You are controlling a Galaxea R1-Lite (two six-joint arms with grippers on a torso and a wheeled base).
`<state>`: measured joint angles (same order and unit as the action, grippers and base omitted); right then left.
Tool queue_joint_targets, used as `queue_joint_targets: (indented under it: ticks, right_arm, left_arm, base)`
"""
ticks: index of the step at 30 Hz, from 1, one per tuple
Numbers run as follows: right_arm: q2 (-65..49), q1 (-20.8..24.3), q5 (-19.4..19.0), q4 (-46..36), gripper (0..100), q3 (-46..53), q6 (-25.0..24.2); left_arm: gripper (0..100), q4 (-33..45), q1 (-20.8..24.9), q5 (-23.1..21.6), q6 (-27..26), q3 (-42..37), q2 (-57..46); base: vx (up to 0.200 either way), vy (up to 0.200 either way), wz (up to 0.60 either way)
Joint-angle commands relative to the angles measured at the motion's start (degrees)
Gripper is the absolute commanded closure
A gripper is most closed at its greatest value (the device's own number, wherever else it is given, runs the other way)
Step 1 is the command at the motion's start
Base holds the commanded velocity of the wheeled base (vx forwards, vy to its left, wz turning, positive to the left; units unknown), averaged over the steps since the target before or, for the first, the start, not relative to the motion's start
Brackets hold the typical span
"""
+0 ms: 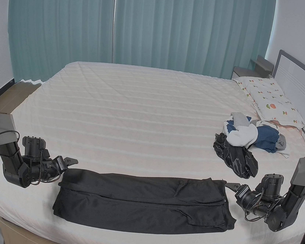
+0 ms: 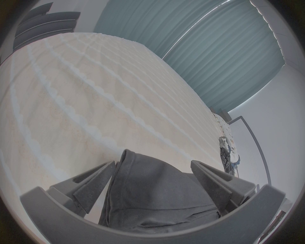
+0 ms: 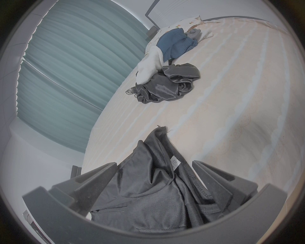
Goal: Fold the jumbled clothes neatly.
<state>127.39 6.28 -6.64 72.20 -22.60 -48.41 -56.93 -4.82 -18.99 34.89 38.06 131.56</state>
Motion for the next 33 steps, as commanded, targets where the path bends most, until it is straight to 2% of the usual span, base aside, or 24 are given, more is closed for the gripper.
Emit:
queue_joint_targets:
  ticks: [1,13,14,21,27,28,33]
  right_arm:
    - [1.6,-0.4,-0.2,0.0,0,-0.3,0.1]
    - [6.1,0.2,-0.2,-0.6,0,-6.7,0.2]
    - [6.7,0.2,-0.2,-0.7,0,-7.6,0.3]
    - [11.3,0.2,-0.2,-3.2,0,-14.9,0.4]
    - [12.8,0.2,-0.1,-5.5,0,-19.3,0.3]
    - [12.9,0.2,0.1,-6.4,100,-20.0,0.3]
    - [13.6,0.2,0.7,-9.0,100,-23.2,0.2]
  left_arm:
    - [0,-0.1,-0.3,-0.2,-0.3,1.4,1.7]
    - [0,-0.2,-0.2,0.4,-1.1,3.8,4.8]
    - [100,-0.2,-0.2,0.6,-1.1,3.9,4.9]
    - [100,-0.8,-0.2,4.5,-0.6,4.4,5.4]
    - [100,-1.1,-0.4,5.4,1.1,4.5,5.3]
    - [100,-1.2,-0.4,5.5,1.3,4.6,5.3]
    - [100,-1.2,-0.4,5.8,1.8,4.7,5.4]
  base:
    - [0.0,0.0,0.0]
    - [0.0,0.0,0.0]
    - [0.0,0.0,0.0]
    - [0.0,0.0,0.0]
    - [0.0,0.0,0.0]
    - [0.0,0.0,0.0]
    - [0.0,0.0,0.0]
